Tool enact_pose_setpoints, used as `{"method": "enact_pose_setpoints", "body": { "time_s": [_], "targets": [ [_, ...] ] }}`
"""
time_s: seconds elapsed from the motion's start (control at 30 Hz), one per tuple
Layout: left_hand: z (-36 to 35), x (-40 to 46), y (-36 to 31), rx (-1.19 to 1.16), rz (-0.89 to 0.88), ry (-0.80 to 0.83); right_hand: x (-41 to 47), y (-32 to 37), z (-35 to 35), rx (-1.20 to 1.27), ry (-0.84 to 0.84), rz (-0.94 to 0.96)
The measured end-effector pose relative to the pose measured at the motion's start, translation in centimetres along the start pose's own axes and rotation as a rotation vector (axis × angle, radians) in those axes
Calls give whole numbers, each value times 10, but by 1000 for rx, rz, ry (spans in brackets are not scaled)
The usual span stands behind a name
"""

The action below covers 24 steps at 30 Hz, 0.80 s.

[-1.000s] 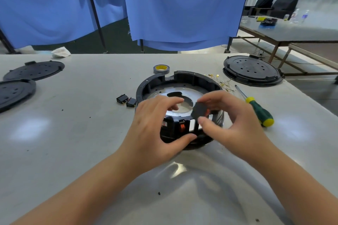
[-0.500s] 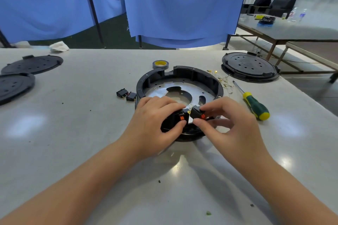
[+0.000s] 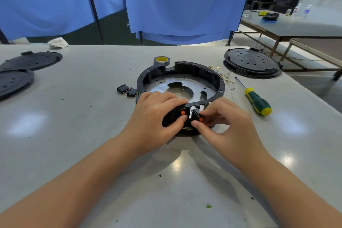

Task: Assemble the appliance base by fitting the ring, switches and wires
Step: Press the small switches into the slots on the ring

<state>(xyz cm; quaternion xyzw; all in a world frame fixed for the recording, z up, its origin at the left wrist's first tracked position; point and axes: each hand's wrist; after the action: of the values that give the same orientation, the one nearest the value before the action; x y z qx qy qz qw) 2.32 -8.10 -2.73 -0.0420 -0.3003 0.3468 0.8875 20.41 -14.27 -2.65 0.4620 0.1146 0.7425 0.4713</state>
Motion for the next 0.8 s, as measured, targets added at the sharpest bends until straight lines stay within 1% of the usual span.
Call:
{"method": "enact_pose_setpoints", "body": {
  "time_s": [0.13, 0.33, 0.63, 0.8],
  "targets": [
    [0, 0, 1, 2, -4, 2, 1, 1, -1, -35, 28, 2],
    [-1, 0, 1, 6, -7, 1, 4, 1, -2, -97, 25, -12],
    [0, 1, 0, -11, 0, 6, 4, 3, -3, -241, 52, 44],
    [2, 1, -1, -14, 7, 14, 7, 5, -6, -287, 32, 51]
  ]
}}
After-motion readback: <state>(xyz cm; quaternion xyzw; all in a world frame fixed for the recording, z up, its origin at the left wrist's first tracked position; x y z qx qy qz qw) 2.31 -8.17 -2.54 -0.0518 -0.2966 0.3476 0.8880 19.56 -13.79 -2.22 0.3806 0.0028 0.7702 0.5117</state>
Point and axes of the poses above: each hand's wrist, its own x-axis towards the middle knuckle, its own z-axis out of the back of the hand, y = z × x, and after that the axes turned 8 degrees about y, right-handed
